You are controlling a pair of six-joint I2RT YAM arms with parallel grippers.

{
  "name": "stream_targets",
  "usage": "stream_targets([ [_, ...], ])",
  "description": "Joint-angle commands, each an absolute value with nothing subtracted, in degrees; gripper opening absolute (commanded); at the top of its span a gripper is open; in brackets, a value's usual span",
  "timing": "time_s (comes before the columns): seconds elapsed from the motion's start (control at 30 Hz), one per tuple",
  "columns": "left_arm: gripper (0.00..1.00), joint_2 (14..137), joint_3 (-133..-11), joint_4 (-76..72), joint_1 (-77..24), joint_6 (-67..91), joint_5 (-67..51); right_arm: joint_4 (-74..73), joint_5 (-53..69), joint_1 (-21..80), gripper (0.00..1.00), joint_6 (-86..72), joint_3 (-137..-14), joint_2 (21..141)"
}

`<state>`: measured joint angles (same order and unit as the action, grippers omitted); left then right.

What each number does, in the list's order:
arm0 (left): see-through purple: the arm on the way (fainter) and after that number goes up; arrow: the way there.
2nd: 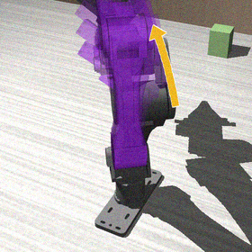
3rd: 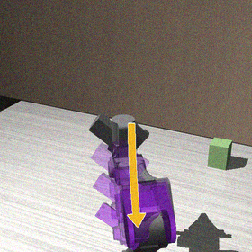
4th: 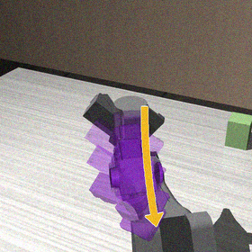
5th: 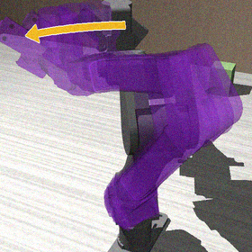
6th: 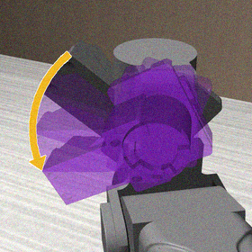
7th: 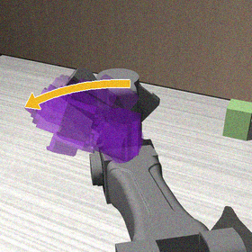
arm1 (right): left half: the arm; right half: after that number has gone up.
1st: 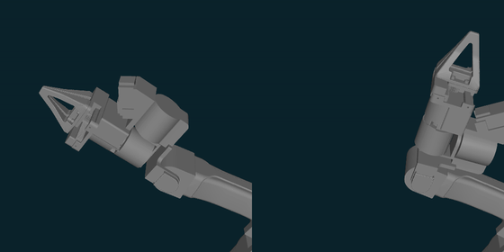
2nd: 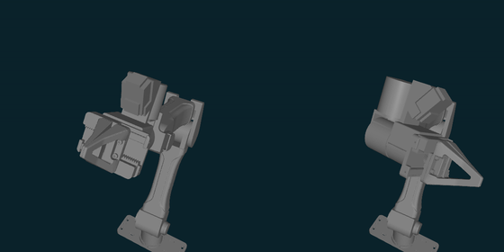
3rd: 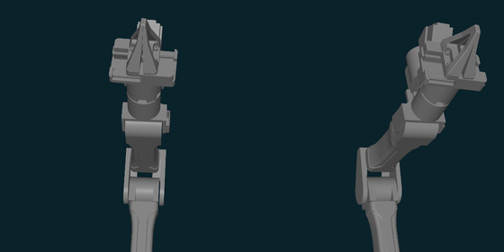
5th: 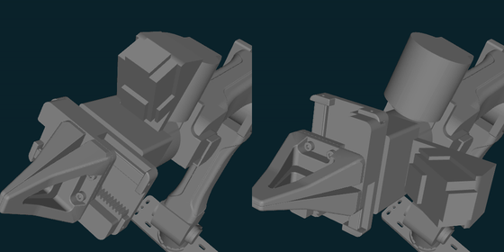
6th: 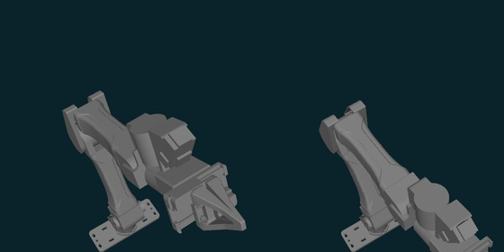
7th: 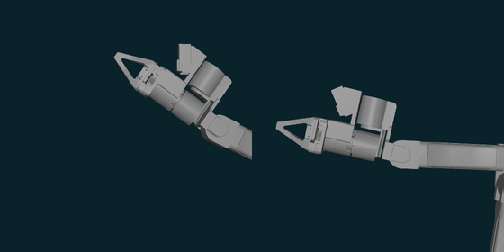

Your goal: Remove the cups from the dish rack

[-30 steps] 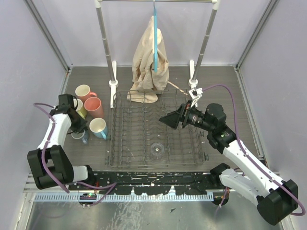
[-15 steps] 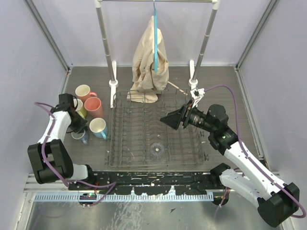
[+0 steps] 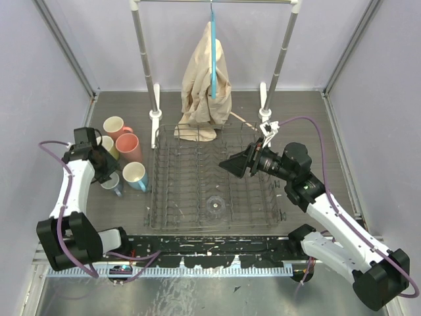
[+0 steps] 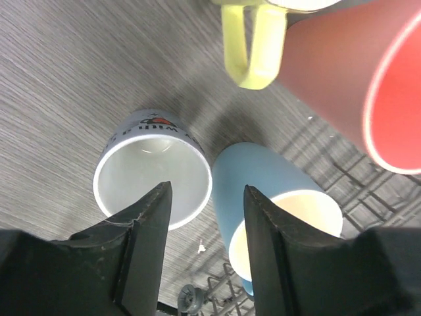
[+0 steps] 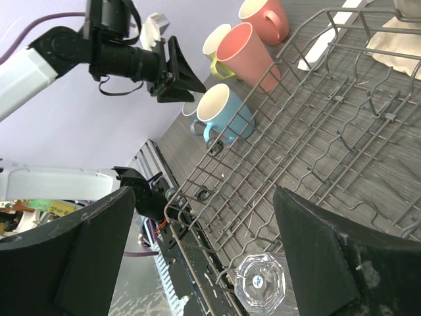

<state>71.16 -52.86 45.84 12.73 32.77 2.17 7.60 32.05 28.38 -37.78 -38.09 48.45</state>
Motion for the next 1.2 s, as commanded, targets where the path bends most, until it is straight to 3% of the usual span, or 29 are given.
stream_targets([
  [0.0, 0.57, 66.76, -56.3, 46.9, 13.1, 33.22, 0.92, 8.83, 32.25, 28.13, 0.92, -38.02, -39.23, 49.09],
  [0.13, 0.64, 61.15, -57.35, 48.29, 13.0, 34.83, -2.22, 7.23, 33.0, 28.2, 0.92, -38.24, -39.34, 50.16],
  [0.37, 0.67, 49.42, -55.46, 45.81, 8.72, 37.53, -7.37, -0.12, 31.5, 29.9, 0.88, -36.12, -38.91, 52.98],
  [0.73, 0.68, 40.65, -53.23, 45.86, -10.06, 38.83, -0.5, -18.28, 11.22, 45.59, 0.88, -27.41, -43.16, 59.76],
  [1.17, 0.68, 36.58, -52.24, 47.02, -11.77, 35.67, -2.05, -27.07, -0.72, 55.1, 0.88, -26.94, -49.42, 68.24],
])
